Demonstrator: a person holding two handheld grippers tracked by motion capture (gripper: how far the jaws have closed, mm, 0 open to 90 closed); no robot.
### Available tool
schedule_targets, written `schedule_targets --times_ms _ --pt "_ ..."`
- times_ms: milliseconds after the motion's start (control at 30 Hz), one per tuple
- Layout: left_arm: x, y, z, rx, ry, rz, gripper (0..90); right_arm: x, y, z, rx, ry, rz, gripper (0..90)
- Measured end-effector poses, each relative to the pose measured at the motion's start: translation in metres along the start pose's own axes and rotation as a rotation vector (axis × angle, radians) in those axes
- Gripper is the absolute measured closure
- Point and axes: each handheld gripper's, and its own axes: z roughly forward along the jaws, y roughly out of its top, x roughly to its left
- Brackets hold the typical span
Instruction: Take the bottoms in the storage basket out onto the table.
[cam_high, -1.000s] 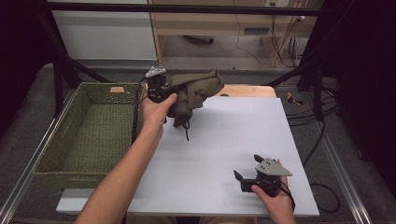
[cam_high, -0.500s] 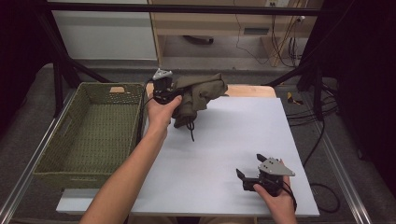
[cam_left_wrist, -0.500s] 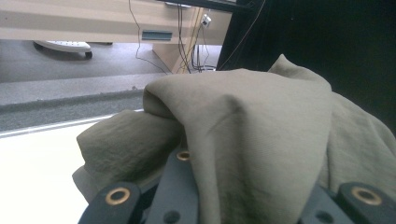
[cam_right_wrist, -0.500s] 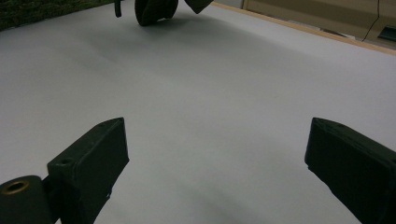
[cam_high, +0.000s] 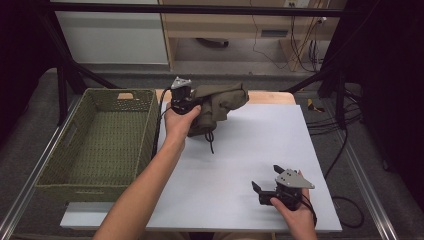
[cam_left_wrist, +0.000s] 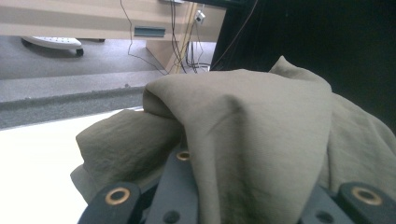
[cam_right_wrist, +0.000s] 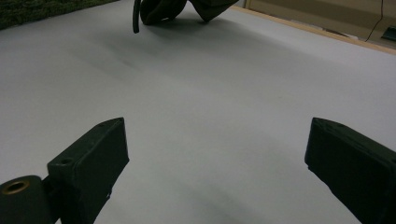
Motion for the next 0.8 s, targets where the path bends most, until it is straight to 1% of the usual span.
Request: schedule_targets --times_ms 100,300,367,433,600,800 --pt "-0.002 -0.002 0.002 0.004 -0.004 0.014 82.8 0.0 0.001 0.001 -0.004 0.001 0.0 6.4" --pt "-0.001 -0.009 0.005 -0.001 -0.012 -0.01 82.7 0.001 0.001 0.001 -0.005 0.007 -0.003 6.5" --pt "0.0 -0.012 0.007 -0.006 -0.011 -0.012 82.6 0.001 0.001 0.0 -0.01 0.007 -0.004 6.6" --pt "0.001 -0.017 0.01 -0.013 -0.019 -0.022 82.6 0.001 0.001 0.0 -0.012 0.009 -0.007 6.7" --pt "0.001 -0.028 0.014 -0.002 -0.032 -0.036 82.5 0.001 0.001 0.0 -0.01 0.007 -0.007 6.7" --pt "0.0 -0.031 0.014 0.012 -0.037 -0.049 82.2 0.002 0.002 0.002 -0.009 0.009 -0.008 6.7"
